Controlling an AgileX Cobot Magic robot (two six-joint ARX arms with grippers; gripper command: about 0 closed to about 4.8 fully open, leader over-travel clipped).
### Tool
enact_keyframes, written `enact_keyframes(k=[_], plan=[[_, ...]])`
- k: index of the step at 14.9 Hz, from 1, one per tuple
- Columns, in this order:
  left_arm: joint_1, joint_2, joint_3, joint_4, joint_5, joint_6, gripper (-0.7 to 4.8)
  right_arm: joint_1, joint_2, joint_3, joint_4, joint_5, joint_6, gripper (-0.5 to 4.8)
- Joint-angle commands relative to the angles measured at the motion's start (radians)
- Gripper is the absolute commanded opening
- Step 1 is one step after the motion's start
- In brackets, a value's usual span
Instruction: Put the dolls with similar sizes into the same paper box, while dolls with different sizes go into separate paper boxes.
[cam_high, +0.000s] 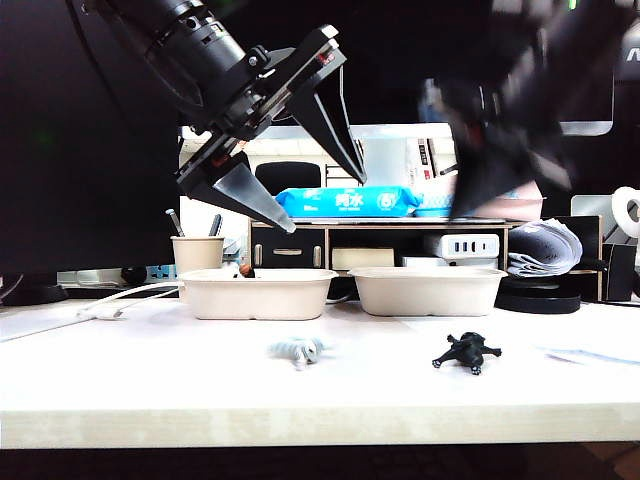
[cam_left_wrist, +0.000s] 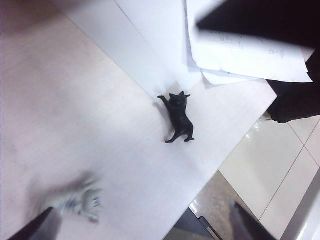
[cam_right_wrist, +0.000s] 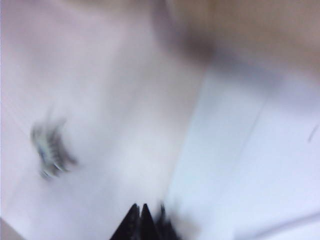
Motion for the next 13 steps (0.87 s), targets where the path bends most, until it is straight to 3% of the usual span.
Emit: enact_keyframes(k=[1, 5, 9, 11, 13], plan=[[-0.002, -0.005, 0.003, 0.016, 0.0, 0.008, 4.79, -0.002, 0.006, 0.017, -0.058, -0.01, 0.01, 3.16], [-0.001, -0.004, 0.002, 0.014, -0.022, 0.035, 4.79, -0.001, 0.006, 0.015, -0.318, -0.019, 0.022, 3.17], [0.0, -0.004, 0.002, 0.01, -0.022, 0.039, 4.79, 0.07, 0.001, -0.047, -0.357, -0.041, 0.084, 3.16], [0.001, -0.004, 0.002, 0.006, -0.022, 0.05, 4.79, 0.103, -0.003, -0.099, -0.272, -0.031, 0.128, 3.15], [0.001, -0.004, 0.003, -0.004, -0.019, 0.051, 4.79, 0.11, 0.009, -0.149, -0.047, 0.011, 0.212, 3.16]])
